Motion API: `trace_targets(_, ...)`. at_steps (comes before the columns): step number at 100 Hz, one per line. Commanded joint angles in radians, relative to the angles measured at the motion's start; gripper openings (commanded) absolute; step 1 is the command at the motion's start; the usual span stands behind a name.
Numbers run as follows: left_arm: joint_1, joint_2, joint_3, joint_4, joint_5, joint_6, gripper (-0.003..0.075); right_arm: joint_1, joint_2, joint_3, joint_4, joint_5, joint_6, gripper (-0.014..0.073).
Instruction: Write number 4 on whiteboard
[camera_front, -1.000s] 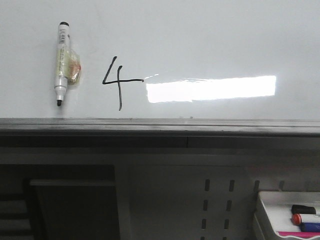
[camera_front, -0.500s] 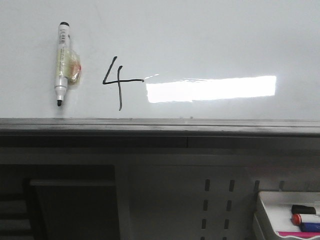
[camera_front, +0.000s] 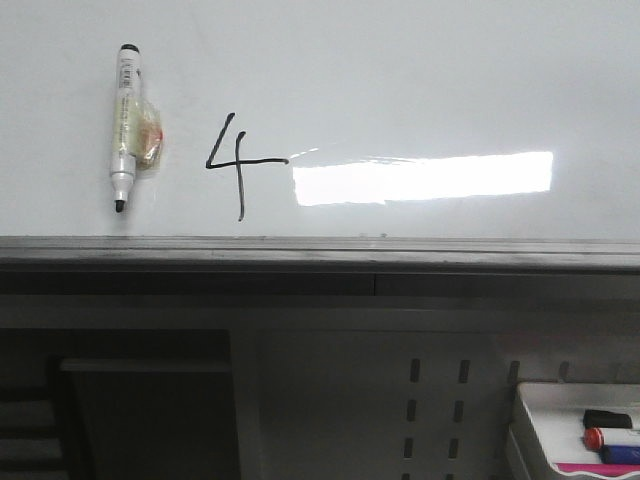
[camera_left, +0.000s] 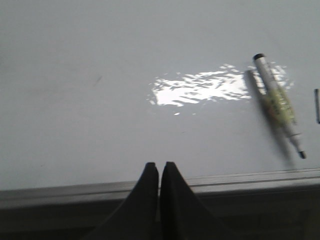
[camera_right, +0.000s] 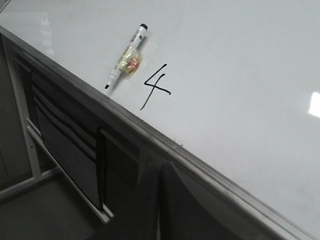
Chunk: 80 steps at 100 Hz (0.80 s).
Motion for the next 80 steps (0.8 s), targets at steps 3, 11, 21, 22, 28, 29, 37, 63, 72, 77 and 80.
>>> trace_targets(3,0.06,-0.04,0.03,-0.011,-0.07,-0.005,-0.002,-0.006,0.007,-0.027,0.006,-0.071,-0.002,-0.0064)
trace_targets(11,0.072,-0.045,0.078,-0.011,-0.065,-0.047,-0.002,-0.006,0.007,-0.027,0.006,-0.071,-0.002,-0.0064)
trace_targets(21,0.072,-0.045,0.076,-0.011,0.063,-0.065,-0.002,-0.006,0.007,-0.027,0.006,-0.071,-0.002,-0.0064)
trace_targets(22,0.072,-0.045,0.076,-0.011,0.078,-0.065,-0.002,-0.006,0.007,-0.027,0.006,-0.071,-0.002,-0.0064)
trace_targets(28,0.072,-0.045,0.076,-0.011,0.141,-0.065,-0.002,-0.006,0.007,-0.027,0.006,-0.071,-0.002,-0.0064)
trace_targets(29,0.072,-0.045,0.076,-0.011,0.138,-0.065,-0.002,-0.006,0.007,-0.027,0.006,-0.071,-0.002,-0.0064)
trace_targets(37,0.072,-0.045,0.076,-0.012,0.139,-0.062,-0.002,-0.006,0.007,-0.027,0.006,-0.071,-0.002,-0.0064)
trace_targets(63,0.072,-0.045,0.076,-0.012,0.139,-0.061,-0.002,-0.006,0.007,-0.027,0.006,-0.071,-0.002,-0.0064)
trace_targets(72,0.072,-0.045,0.076,-0.012,0.139,-0.061,-0.002,-0.006,0.007,-0.027,0.006,-0.071,-0.002,-0.0064)
trace_targets(77,0.072,-0.045,0.076,-0.012,0.139,-0.061,-0.002,-0.006,0.007,-0.027,0.006,-0.071,-0.002,-0.0064)
trace_targets(80,0.072,-0.045,0.076,-0.012,0.139,-0.061,-0.002,-0.006,0.007,-0.027,0.006,-0.071,-0.002,-0.0064)
